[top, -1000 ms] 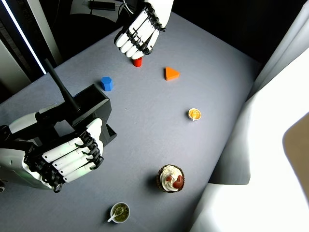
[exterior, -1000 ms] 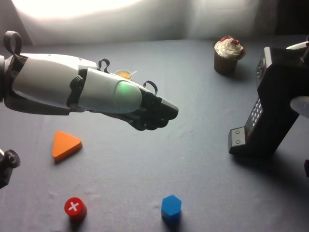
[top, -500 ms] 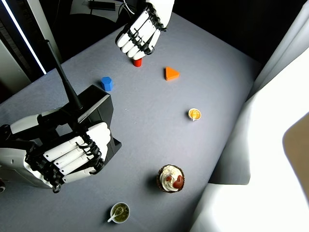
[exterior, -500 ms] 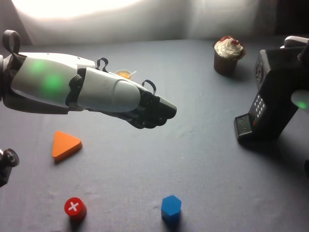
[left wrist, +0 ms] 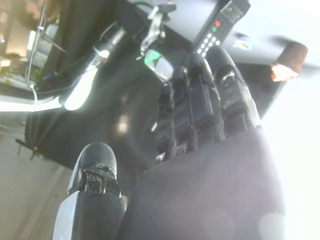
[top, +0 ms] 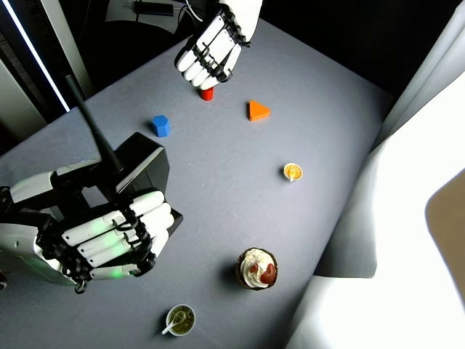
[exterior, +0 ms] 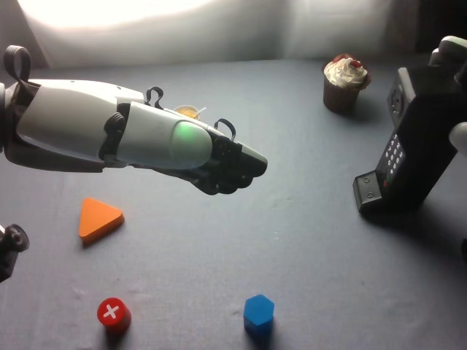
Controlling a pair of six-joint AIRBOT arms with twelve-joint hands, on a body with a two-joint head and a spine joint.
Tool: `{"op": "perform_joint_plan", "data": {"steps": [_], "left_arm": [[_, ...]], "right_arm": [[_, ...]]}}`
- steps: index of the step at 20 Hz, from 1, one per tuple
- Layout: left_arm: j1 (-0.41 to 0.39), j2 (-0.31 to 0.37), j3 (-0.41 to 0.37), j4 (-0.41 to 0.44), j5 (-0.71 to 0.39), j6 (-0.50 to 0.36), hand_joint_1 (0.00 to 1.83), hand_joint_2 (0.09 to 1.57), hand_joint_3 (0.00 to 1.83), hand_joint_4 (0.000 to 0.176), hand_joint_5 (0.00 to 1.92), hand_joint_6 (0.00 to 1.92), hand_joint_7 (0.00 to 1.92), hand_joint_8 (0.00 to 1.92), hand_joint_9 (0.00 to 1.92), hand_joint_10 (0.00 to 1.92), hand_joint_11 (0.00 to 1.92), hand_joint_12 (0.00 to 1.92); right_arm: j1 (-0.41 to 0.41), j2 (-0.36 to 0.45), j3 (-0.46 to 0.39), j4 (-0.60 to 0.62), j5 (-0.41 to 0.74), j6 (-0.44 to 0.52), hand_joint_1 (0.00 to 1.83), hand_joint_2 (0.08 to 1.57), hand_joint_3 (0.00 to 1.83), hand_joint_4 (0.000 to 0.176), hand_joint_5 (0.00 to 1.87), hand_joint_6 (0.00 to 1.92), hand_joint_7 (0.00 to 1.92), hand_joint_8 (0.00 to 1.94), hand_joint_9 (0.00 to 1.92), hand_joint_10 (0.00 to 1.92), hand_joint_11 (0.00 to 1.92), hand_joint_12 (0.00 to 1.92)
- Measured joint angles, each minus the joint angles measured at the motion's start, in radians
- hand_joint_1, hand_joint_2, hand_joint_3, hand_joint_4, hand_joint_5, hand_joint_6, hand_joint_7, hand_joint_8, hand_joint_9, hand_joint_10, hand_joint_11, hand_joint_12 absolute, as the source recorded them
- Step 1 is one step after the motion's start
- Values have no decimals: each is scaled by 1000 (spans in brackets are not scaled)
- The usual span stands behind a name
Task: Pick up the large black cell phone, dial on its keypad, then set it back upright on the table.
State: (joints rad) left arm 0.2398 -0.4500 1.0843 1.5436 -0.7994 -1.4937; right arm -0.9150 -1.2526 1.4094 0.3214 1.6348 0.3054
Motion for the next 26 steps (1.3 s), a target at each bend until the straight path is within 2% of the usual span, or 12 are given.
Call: {"op": "perform_joint_plan", "data": {"steps": [3, 4, 5, 7, 8, 9, 11, 13, 14, 16, 23, 26], "left_arm": [[0, 0, 0, 0, 0, 0, 12, 1253, 0, 21, 280, 4, 322, 4, 306, 4, 0, 686], [0, 0, 0, 0, 0, 0, 16, 1255, 0, 19, 288, 5, 321, 1, 303, 1, 0, 671], [0, 0, 0, 0, 0, 0, 16, 1255, 0, 19, 288, 5, 321, 1, 303, 1, 0, 671], [0, 0, 0, 0, 0, 0, 21, 1259, 1, 23, 285, 2, 315, 1, 300, 2, 0, 659], [0, 0, 0, 0, 0, 0, 18, 1265, 1, 19, 282, 1, 303, 0, 289, 1, 0, 619], [0, 0, 0, 0, 0, 0, 18, 1265, 1, 19, 282, 1, 303, 0, 289, 1, 0, 619], [0, 0, 0, 0, 0, 0, 5, 1264, 0, 16, 285, 2, 292, 3, 275, 4, 0, 540], [0, 0, 0, 0, 0, 0, 16, 1260, 0, 10, 288, 3, 304, 4, 287, 5, 0, 585], [0, 0, 0, 0, 0, 0, 5, 1255, 0, 15, 296, 4, 308, 2, 295, 5, 0, 594], [0, 0, 0, -4, 0, 0, 0, 1255, 0, 16, 283, 1, 278, 0, 274, 1, 0, 556], [0, 2, 2, -18, 8, -5, 0, 1260, 1, 12, 290, 7, 309, 6, 294, 6, 0, 630], [0, 2, 2, -18, 8, -8, 0, 1265, 1, 8, 299, 4, 325, 4, 298, 3, 0, 603]], "right_arm": [[0, 0, 0, 1, 0, 0, 859, 1013, 0, 0, 403, 0, 354, 0, 302, 0, 0, 978], [0, 0, 0, 0, 0, 0, 869, 998, 0, 0, 385, 1, 309, 2, 257, 2, 0, 875], [0, 0, 0, 0, 0, 0, 869, 998, 0, 0, 385, 1, 309, 2, 257, 2, 0, 875], [0, 0, 0, 0, 0, 0, 844, 1002, 0, 0, 336, 1, 249, 1, 194, 1, 0, 718], [0, 0, 0, 0, 0, 0, 834, 978, 0, 0, 309, 7, 234, 8, 184, 4, 0, 632], [0, 0, 0, 0, 0, 0, 834, 978, 0, 0, 309, 7, 234, 8, 184, 4, 0, 632], [0, 0, 0, 0, 0, 0, 752, 973, 0, 8, 273, 0, 203, 0, 154, 0, 0, 554], [0, 3, -7, 3, 0, -2, 735, 926, 0, 33, 240, 0, 176, 1, 105, 0, 0, 435], [-2, 9, -13, -2, -1, -6, 617, 931, 0, 41, 121, 0, 72, 3, 20, 0, 0, 189], [-19, 31, -26, -11, 1, -15, 438, 941, 3, 38, 15, 0, 8, 0, 0, 0, 0, 32], [-98, 158, -133, 24, 5, -37, 251, 885, 0, 52, 0, 0, 0, 0, 0, 0, 0, 0], [-167, 248, -200, 41, 3, -42, 270, 892, 0, 55, 0, 0, 0, 0, 0, 0, 0, 0]]}}
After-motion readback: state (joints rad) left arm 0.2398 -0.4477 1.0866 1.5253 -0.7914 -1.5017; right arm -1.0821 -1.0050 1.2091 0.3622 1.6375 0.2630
